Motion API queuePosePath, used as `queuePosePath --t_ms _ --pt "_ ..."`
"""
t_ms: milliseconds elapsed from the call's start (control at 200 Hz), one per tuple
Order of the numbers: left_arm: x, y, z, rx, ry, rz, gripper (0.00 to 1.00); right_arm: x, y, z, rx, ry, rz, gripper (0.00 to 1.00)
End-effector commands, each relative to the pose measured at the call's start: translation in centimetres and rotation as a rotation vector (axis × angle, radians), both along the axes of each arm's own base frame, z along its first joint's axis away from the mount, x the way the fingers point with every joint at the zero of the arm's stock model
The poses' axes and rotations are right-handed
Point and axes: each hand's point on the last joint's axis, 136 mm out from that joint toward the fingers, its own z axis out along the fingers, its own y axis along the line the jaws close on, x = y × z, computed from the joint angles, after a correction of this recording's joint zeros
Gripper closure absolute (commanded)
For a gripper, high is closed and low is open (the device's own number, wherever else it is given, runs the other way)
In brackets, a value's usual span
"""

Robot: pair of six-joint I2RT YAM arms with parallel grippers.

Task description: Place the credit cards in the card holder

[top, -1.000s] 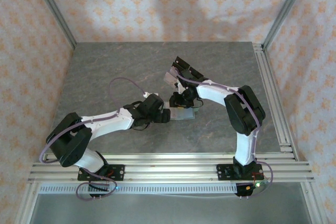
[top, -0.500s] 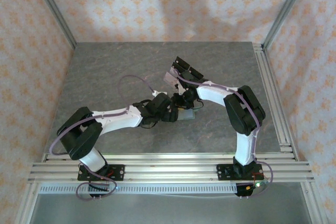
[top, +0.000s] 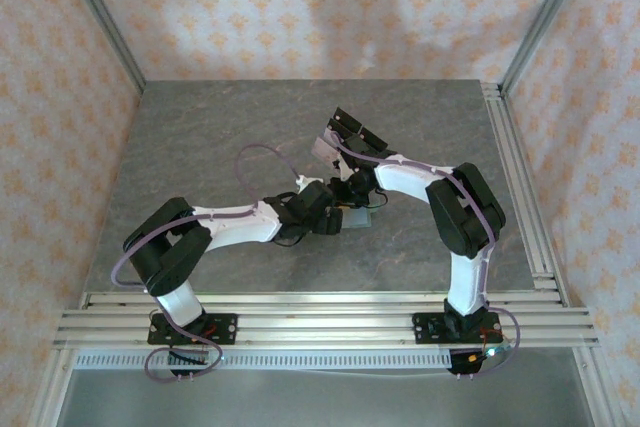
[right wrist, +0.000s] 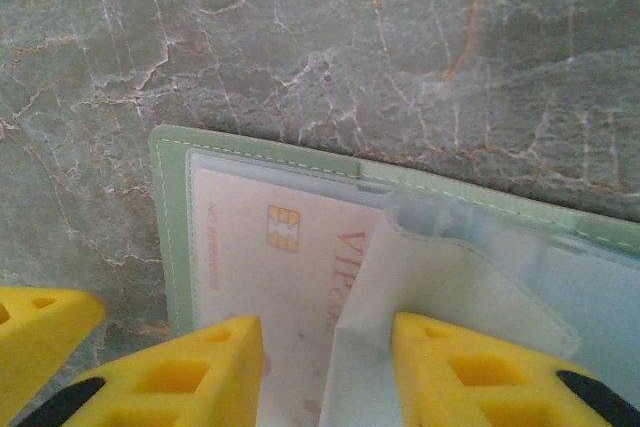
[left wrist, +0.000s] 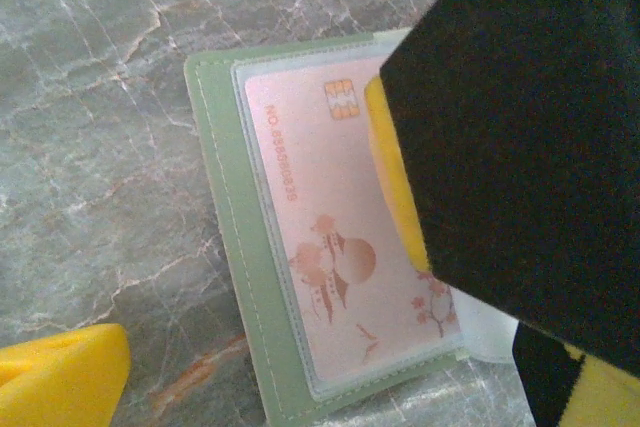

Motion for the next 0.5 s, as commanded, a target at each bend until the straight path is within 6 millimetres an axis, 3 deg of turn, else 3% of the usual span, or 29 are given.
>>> queuePosePath --t_ms 0,495 --pt "1.1 -0.1 0.6 0.027 -0.036 0.031 0.00 -0.6 0.1 -0.4 -0.002 0.018 -0.001 0.61" --pt "0.6 0.2 -1.4 0.066 0.011 0.023 0.00 -0.5 0.2 0.4 0.003 0.009 0.003 0.61"
